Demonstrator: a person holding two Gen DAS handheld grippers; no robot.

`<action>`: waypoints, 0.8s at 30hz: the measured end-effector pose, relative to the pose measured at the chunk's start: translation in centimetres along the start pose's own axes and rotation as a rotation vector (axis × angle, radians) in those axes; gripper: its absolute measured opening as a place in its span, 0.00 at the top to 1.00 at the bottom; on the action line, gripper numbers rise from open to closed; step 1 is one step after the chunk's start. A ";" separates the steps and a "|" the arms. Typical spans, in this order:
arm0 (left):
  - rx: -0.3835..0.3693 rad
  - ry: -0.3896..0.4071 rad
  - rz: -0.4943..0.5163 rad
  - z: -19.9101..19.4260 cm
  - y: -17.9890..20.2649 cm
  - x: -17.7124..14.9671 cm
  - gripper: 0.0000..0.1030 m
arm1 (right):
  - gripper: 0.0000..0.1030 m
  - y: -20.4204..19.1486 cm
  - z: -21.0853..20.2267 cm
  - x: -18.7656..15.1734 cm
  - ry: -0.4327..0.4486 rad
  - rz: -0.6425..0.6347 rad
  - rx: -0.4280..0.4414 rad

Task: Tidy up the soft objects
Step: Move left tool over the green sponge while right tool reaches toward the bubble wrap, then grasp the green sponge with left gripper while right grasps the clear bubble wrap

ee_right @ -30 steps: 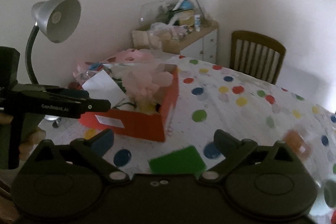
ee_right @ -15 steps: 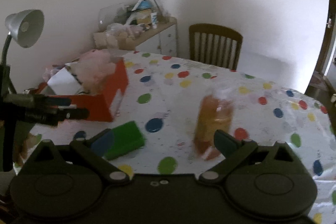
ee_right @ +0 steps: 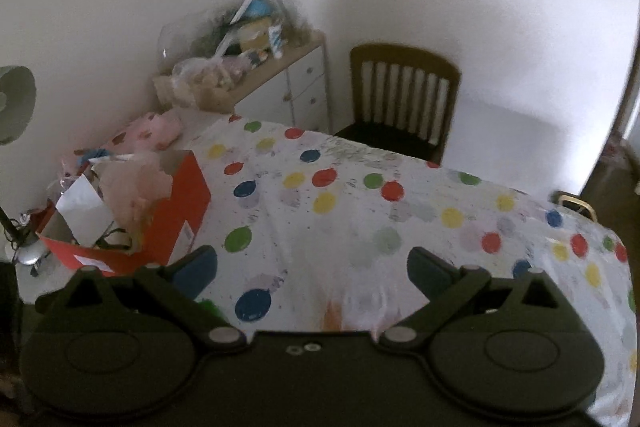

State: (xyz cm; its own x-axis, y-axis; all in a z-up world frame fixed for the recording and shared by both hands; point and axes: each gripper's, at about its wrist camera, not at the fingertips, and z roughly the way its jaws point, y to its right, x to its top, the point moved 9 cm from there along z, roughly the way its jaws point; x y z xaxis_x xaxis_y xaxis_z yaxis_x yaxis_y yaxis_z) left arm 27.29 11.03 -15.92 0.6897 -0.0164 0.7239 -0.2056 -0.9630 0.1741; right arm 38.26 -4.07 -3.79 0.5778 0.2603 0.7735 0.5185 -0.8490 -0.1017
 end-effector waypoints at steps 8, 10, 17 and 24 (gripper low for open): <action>-0.006 -0.065 0.026 2.6 -1.4 -1.1 0.00 | 0.02 1.0 9.4 3.7 -0.214 -0.079 0.015; -0.008 -0.081 0.014 3.3 -1.9 -1.4 0.00 | 0.02 1.3 11.6 4.3 -0.276 -0.065 0.014; -0.037 -0.119 -0.001 5.3 -2.6 -1.8 0.00 | 0.04 0.9 19.3 4.5 -0.460 0.111 -0.068; -0.062 -0.160 0.029 6.3 -2.2 -2.7 0.00 | 0.05 1.3 25.1 1.9 -0.554 0.149 -0.191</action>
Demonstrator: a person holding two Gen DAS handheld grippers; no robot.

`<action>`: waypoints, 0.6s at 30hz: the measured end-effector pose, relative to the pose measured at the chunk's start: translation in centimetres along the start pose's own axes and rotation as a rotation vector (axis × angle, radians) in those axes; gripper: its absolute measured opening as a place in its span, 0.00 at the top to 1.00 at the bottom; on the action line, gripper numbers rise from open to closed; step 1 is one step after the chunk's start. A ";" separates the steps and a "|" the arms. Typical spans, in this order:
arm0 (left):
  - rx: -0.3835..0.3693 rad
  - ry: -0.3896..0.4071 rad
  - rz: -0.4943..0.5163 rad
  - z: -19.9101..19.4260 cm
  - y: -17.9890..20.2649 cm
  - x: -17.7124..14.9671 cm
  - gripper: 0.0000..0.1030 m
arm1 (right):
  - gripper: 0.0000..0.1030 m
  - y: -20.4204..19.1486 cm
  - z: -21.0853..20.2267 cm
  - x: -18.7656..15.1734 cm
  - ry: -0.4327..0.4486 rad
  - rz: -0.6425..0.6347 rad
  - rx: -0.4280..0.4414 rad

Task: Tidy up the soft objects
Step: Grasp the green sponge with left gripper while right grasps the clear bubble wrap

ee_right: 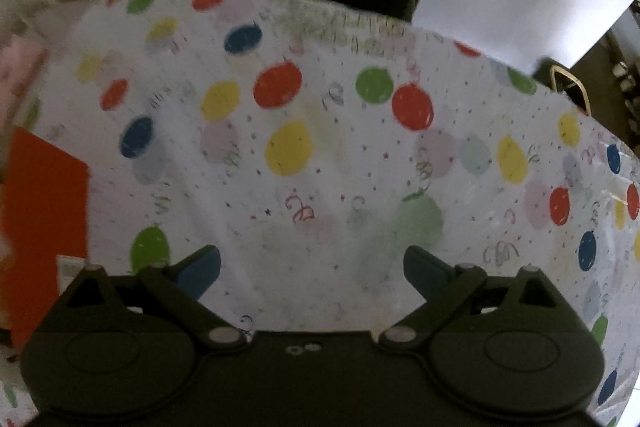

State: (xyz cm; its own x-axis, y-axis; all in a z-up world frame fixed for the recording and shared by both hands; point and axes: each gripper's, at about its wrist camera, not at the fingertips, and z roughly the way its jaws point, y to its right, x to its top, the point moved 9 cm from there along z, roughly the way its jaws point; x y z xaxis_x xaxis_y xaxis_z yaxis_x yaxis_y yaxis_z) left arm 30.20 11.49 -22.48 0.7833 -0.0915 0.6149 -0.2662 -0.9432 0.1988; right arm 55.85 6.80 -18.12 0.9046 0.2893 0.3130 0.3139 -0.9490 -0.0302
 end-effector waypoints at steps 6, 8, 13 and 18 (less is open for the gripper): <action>-0.010 -0.018 -0.006 0.7 -0.2 -0.4 0.01 | 0.19 0.5 3.2 -0.8 -0.062 -0.008 -0.092; -0.005 -0.020 0.001 0.9 -0.1 -0.5 0.01 | 0.32 0.6 3.7 -1.2 -0.072 -0.003 -0.096; 0.016 -0.011 0.007 0.9 -0.2 -0.2 0.10 | 0.63 0.9 4.1 -1.8 -0.075 0.007 -0.104; 0.047 -0.007 0.004 0.9 -0.6 0.1 0.26 | 0.88 0.3 3.5 -1.9 -0.044 -0.002 -0.104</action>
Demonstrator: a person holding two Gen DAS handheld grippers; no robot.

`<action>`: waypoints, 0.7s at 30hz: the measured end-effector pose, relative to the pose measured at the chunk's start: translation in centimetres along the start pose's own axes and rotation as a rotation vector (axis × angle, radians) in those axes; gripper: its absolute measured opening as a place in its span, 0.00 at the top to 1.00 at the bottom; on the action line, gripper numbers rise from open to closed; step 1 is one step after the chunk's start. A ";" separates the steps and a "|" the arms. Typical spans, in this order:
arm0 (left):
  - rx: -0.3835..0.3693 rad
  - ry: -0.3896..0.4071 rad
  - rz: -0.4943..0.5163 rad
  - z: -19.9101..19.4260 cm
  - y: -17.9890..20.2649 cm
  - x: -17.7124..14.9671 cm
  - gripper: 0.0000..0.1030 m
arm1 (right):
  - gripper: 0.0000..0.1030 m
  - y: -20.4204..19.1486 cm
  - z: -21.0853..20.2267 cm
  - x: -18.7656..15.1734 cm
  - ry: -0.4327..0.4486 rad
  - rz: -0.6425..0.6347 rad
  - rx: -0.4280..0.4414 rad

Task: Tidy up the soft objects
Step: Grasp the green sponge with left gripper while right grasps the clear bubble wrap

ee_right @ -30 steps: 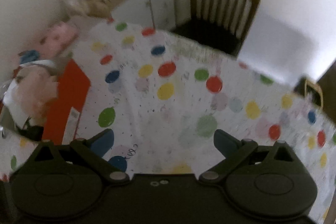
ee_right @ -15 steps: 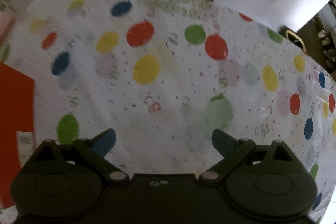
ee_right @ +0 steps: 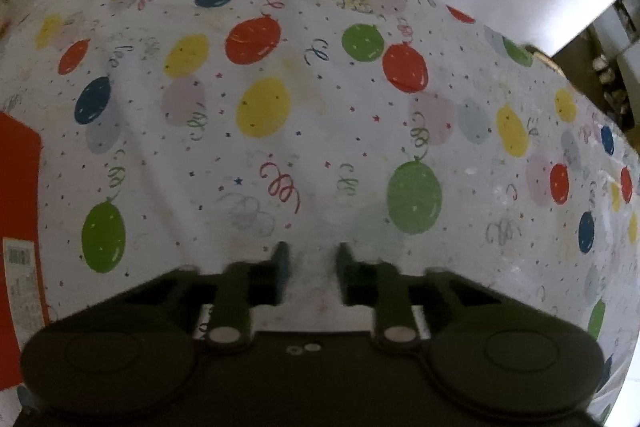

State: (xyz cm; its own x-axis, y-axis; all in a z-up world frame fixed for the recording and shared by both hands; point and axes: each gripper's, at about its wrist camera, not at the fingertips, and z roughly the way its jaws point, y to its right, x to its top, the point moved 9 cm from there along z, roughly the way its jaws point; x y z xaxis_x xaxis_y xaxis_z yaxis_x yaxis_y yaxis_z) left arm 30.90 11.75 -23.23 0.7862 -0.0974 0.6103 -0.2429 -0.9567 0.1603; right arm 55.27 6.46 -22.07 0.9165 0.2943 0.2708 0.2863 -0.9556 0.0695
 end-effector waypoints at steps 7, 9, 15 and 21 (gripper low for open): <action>0.027 0.015 -0.006 -0.3 -0.2 -0.2 0.29 | 0.96 -0.5 -2.1 -0.4 0.087 -0.014 0.001; 0.029 0.024 -0.016 -0.7 -0.3 -0.2 0.29 | 0.96 -0.7 -3.0 -0.5 0.112 -0.015 0.015; 0.054 0.053 -0.032 -2.4 -0.4 -0.2 0.29 | 0.96 -1.5 -6.0 -1.6 0.166 -0.007 0.090; 0.097 0.088 -0.049 -4.8 -0.8 0.0 0.29 | 0.96 -2.6 -10.3 -3.5 0.238 -0.027 0.151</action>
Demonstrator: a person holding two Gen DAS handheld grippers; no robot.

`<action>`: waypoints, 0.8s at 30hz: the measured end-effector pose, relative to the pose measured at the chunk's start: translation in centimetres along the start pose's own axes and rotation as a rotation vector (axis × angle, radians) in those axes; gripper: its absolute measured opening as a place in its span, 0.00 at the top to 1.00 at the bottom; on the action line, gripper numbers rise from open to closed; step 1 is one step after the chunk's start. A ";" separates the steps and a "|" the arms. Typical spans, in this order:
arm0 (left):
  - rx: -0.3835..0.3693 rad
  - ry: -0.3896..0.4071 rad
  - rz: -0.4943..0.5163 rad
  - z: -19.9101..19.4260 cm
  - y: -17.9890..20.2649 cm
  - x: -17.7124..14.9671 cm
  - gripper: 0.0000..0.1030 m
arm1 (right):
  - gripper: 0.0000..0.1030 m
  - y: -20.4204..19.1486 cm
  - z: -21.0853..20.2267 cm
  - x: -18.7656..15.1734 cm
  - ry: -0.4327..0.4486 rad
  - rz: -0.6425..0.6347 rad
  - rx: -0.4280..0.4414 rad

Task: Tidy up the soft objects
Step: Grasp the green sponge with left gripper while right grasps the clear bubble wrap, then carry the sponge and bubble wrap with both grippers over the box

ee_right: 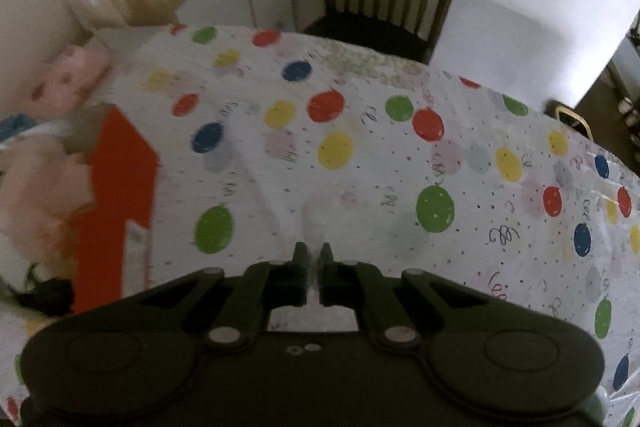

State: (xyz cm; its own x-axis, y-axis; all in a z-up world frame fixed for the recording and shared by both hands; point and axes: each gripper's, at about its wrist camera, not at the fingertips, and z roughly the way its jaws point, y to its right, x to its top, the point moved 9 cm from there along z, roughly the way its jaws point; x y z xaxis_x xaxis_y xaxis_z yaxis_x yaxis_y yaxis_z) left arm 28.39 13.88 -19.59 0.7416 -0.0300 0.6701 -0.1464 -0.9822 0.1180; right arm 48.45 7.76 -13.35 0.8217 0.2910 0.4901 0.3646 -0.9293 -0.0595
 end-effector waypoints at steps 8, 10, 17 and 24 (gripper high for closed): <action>0.024 0.048 -0.069 -3.9 -1.1 1.0 0.29 | 0.96 -1.9 -6.0 -1.7 0.082 -0.041 0.076; 0.030 0.058 -0.081 -4.9 -1.2 1.3 0.29 | 0.96 -2.3 -7.4 -2.2 0.101 -0.052 0.092; 0.064 0.091 -0.125 -8.3 -2.2 2.9 0.29 | 0.96 -3.1 -11.7 -3.9 0.163 -0.066 0.141; 0.108 0.138 -0.141 -12.0 -3.5 4.5 0.29 | 0.96 -4.1 -15.1 -5.5 0.212 -0.068 0.208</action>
State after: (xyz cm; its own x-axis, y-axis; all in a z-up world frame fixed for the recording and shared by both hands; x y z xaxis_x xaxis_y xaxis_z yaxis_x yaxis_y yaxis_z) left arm 24.42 19.45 -8.24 0.6523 0.1273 0.7472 0.0289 -0.9893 0.1433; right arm 35.80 6.52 -2.70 0.6904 0.2766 0.6685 0.5155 -0.8364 -0.1863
